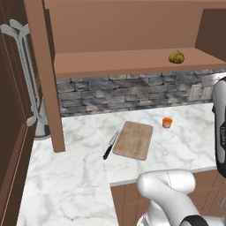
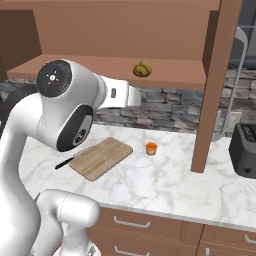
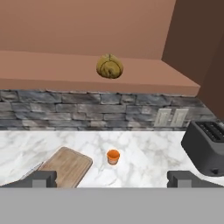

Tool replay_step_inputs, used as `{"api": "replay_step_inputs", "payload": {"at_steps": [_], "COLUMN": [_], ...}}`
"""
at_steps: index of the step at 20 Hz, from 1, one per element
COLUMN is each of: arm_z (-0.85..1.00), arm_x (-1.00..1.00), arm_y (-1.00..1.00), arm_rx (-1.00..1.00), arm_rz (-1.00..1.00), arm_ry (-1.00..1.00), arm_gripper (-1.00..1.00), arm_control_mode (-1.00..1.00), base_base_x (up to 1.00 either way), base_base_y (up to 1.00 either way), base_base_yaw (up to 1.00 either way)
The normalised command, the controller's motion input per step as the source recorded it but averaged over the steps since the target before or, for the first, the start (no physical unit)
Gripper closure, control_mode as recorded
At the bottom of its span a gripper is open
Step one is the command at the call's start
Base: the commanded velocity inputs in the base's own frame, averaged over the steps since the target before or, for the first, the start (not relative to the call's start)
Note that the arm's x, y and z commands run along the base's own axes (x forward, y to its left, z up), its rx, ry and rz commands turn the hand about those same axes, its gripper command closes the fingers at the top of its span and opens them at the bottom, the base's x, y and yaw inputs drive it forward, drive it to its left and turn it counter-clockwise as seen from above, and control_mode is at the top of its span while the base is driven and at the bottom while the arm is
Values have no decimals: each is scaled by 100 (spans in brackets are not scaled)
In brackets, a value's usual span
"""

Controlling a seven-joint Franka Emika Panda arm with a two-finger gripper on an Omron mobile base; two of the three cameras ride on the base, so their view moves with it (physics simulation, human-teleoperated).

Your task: Pick the bread, place it on the cutting board, pick the jam, place it on the counter, and close the cabinet.

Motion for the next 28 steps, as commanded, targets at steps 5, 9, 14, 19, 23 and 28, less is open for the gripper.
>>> {"api": "replay_step_inputs", "payload": {"at_steps": [5, 9, 14, 19, 23, 28], "arm_z": [23, 42, 33, 20, 5, 0], "arm_x": [-9, -4, 0, 0, 2, 16], "arm_y": [0, 12, 20, 7, 0, 0], "arm_rx": [1, 1, 0, 0, 0, 0], "arm_rz": [0, 0, 0, 0, 0, 0], "arm_ry": [-2, 2, 4, 1, 0, 0], "arm_gripper": [-100, -100, -100, -100, -100, -100], "arm_control_mode": [-100, -100, -100, -100, -100, -100], "base_base_x": [0, 0, 0, 0, 0, 0], "base_base_y": [0, 0, 0, 0, 0, 0], "base_base_yaw": [0, 0, 0, 0, 0, 0]}}
